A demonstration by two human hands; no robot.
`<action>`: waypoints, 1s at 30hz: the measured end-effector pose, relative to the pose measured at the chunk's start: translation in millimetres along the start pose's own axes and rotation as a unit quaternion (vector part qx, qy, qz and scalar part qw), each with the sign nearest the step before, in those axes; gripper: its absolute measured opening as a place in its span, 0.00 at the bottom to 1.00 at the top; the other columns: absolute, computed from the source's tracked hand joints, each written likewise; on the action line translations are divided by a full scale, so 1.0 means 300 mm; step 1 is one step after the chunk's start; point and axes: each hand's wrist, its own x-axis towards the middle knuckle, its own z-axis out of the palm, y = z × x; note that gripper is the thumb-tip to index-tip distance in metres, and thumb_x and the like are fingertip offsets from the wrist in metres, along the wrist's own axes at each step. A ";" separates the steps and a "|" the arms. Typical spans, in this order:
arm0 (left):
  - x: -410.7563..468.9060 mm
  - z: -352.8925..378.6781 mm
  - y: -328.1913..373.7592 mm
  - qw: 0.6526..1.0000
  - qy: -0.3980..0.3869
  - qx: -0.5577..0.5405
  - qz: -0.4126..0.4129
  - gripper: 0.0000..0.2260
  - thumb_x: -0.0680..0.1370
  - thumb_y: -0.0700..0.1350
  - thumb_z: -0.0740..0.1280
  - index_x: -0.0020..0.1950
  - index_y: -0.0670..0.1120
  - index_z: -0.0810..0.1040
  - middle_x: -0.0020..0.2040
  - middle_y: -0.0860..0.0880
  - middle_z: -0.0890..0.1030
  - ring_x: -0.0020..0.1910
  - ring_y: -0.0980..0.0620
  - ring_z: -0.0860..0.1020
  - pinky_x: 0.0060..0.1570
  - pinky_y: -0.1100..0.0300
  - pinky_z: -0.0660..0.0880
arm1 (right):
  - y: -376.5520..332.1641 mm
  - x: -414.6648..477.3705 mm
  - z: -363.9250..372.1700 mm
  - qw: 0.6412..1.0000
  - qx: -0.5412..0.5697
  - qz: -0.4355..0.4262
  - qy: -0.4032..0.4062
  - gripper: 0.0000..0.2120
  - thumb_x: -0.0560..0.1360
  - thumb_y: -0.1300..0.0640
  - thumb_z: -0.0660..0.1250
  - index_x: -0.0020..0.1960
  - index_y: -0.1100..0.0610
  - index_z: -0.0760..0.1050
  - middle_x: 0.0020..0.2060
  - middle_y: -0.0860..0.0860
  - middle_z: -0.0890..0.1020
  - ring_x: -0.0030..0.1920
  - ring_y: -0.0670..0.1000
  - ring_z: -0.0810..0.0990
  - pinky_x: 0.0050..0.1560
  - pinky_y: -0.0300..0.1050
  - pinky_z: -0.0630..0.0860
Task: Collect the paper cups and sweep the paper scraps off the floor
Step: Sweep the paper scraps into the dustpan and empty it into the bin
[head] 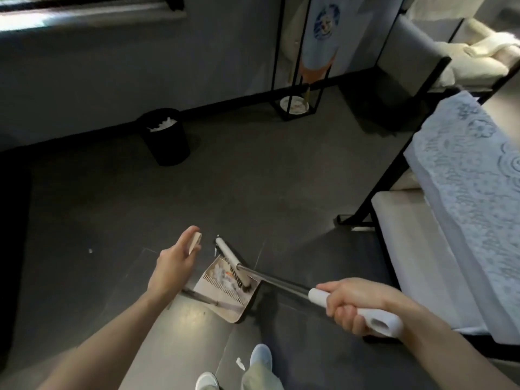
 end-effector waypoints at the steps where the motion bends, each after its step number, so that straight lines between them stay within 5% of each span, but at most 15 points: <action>1: -0.022 -0.017 -0.012 1.000 0.006 0.000 -0.007 0.15 0.81 0.50 0.60 0.68 0.60 0.66 0.53 0.46 0.80 0.48 0.46 0.79 0.49 0.50 0.76 | -0.014 -0.008 -0.002 1.000 -0.015 -0.012 0.006 0.22 0.76 0.69 0.55 0.62 0.46 0.67 0.21 0.49 0.68 0.17 0.41 0.64 0.15 0.31 0.61; 5: -0.142 -0.100 -0.083 0.998 0.046 -0.004 -0.033 0.16 0.81 0.49 0.61 0.68 0.59 0.67 0.49 0.49 0.81 0.40 0.47 0.81 0.39 0.56 0.78 | -0.111 0.048 0.034 0.990 -0.118 -0.056 0.045 0.31 0.75 0.69 0.55 0.72 0.44 0.60 0.20 0.49 0.68 0.17 0.42 0.64 0.16 0.32 0.61; 9: -0.313 -0.190 -0.195 0.990 0.112 -0.036 -0.079 0.16 0.79 0.48 0.64 0.66 0.58 0.71 0.46 0.47 0.82 0.43 0.48 0.81 0.45 0.56 0.77 | -0.211 0.224 0.156 0.978 -0.167 -0.100 0.071 0.33 0.75 0.70 0.55 0.76 0.49 0.56 0.21 0.50 0.68 0.17 0.42 0.64 0.17 0.31 0.62; 12: -0.458 -0.244 -0.284 0.975 0.181 -0.045 -0.120 0.13 0.78 0.49 0.65 0.62 0.61 0.72 0.36 0.51 0.80 0.33 0.56 0.76 0.41 0.56 0.75 | -0.246 0.371 0.299 0.968 -0.206 -0.115 0.082 0.33 0.75 0.70 0.55 0.77 0.52 0.55 0.25 0.51 0.68 0.18 0.43 0.64 0.18 0.31 0.62; 15: -0.579 -0.274 -0.358 0.955 0.244 -0.056 -0.161 0.11 0.79 0.50 0.64 0.60 0.62 0.72 0.34 0.51 0.78 0.30 0.56 0.72 0.38 0.56 0.73 | -0.249 0.497 0.462 0.969 -0.219 -0.102 0.054 0.26 0.75 0.70 0.53 0.71 0.56 0.60 0.23 0.51 0.68 0.17 0.44 0.64 0.19 0.31 0.64; 18: -0.654 -0.280 -0.424 0.937 0.284 -0.048 -0.197 0.11 0.79 0.48 0.64 0.58 0.61 0.72 0.25 0.52 0.71 0.24 0.55 0.67 0.29 0.65 0.67 | -0.226 0.558 0.624 0.960 -0.270 -0.073 0.021 0.19 0.73 0.69 0.54 0.60 0.53 0.66 0.20 0.51 0.69 0.16 0.44 0.66 0.19 0.32 0.65; 21: -0.674 -0.298 -0.487 0.931 0.287 -0.050 -0.221 0.13 0.79 0.47 0.64 0.61 0.60 0.72 0.29 0.51 0.74 0.28 0.54 0.72 0.34 0.66 0.69 | -0.179 0.581 0.752 0.919 -0.388 -0.069 0.014 0.30 0.75 0.67 0.53 0.75 0.50 0.56 0.24 0.52 0.72 0.19 0.45 0.69 0.21 0.34 0.68; 23: -0.659 -0.327 -0.531 0.929 0.277 -0.059 -0.237 0.15 0.79 0.47 0.64 0.64 0.60 0.71 0.35 0.47 0.78 0.35 0.50 0.75 0.39 0.56 0.70 | -0.135 0.565 0.813 0.866 -0.493 -0.081 0.007 0.31 0.74 0.67 0.54 0.75 0.55 0.55 0.33 0.55 0.76 0.26 0.47 0.73 0.27 0.38 0.72; 26: -0.628 -0.386 -0.590 0.934 0.258 -0.066 -0.236 0.15 0.80 0.46 0.62 0.65 0.60 0.69 0.36 0.46 0.77 0.34 0.47 0.76 0.37 0.54 0.71 | -0.065 0.528 0.883 0.804 -0.590 -0.080 0.005 0.30 0.73 0.65 0.57 0.74 0.56 0.56 0.43 0.57 0.77 0.35 0.49 0.75 0.41 0.43 0.74; 30: -0.631 -0.430 -0.647 0.941 0.244 -0.071 -0.223 0.15 0.80 0.47 0.61 0.64 0.61 0.67 0.38 0.48 0.77 0.33 0.50 0.76 0.33 0.57 0.73 | 0.020 0.443 0.942 0.822 -0.567 -0.029 -0.036 0.34 0.72 0.67 0.56 0.76 0.51 0.54 0.36 0.55 0.75 0.26 0.46 0.72 0.29 0.39 0.72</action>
